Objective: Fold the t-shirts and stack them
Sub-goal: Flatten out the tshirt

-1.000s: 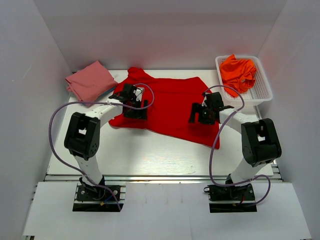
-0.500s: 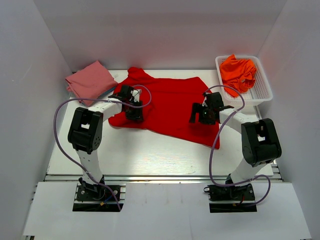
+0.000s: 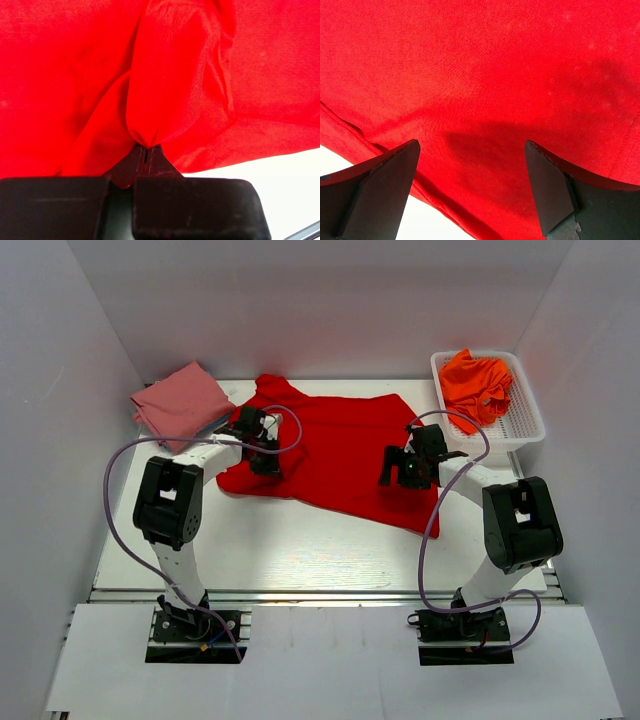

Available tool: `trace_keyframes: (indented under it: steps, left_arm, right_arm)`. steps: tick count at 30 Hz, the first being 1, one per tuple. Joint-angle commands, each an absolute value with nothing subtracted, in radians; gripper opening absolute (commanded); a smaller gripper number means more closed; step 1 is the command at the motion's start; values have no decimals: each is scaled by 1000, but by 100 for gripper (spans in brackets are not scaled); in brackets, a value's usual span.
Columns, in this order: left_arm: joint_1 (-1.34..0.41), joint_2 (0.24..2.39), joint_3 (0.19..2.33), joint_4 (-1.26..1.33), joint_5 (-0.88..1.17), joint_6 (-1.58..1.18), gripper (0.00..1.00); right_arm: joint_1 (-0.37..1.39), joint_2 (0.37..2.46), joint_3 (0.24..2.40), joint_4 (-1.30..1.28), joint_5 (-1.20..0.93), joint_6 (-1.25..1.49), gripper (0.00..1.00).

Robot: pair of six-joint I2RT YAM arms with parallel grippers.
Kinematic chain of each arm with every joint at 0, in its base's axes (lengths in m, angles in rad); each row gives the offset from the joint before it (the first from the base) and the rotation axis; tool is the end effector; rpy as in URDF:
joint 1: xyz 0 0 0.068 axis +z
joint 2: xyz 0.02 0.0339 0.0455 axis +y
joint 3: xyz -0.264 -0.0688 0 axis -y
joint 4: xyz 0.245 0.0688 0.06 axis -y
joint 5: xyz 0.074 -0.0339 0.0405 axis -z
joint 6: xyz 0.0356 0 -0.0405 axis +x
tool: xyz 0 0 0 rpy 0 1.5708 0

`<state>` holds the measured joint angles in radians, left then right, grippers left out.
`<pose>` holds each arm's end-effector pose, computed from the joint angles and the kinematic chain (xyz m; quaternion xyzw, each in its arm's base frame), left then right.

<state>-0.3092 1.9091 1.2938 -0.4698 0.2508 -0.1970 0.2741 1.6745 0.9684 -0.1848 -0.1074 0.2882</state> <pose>0.3716 -0.1280 0.1742 0.0840 0.9598 -0.1773 0.2006 0.3277 0.0961 0.1777 -0.0113 0.9415 0.1410 0.3058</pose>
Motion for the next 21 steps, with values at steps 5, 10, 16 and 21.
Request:
trace_keyframes:
  steps: [5, 10, 16, 21]
  left_arm:
    - [-328, 1683, 1321, -600, 123, -178, 0]
    - [-328, 1533, 1237, -758, 136, -256, 0]
    - [-328, 1333, 1080, -951, 230, -333, 0]
    - [-328, 1214, 859, -1052, 389, -394, 0]
  right_arm:
    - [268, 1671, 976, -204, -98, 293, 90]
    - [270, 1667, 968, -221, -92, 291, 90]
    - [271, 1646, 925, -210, -101, 299, 90]
    - [272, 1624, 870, -158, -107, 318, 90]
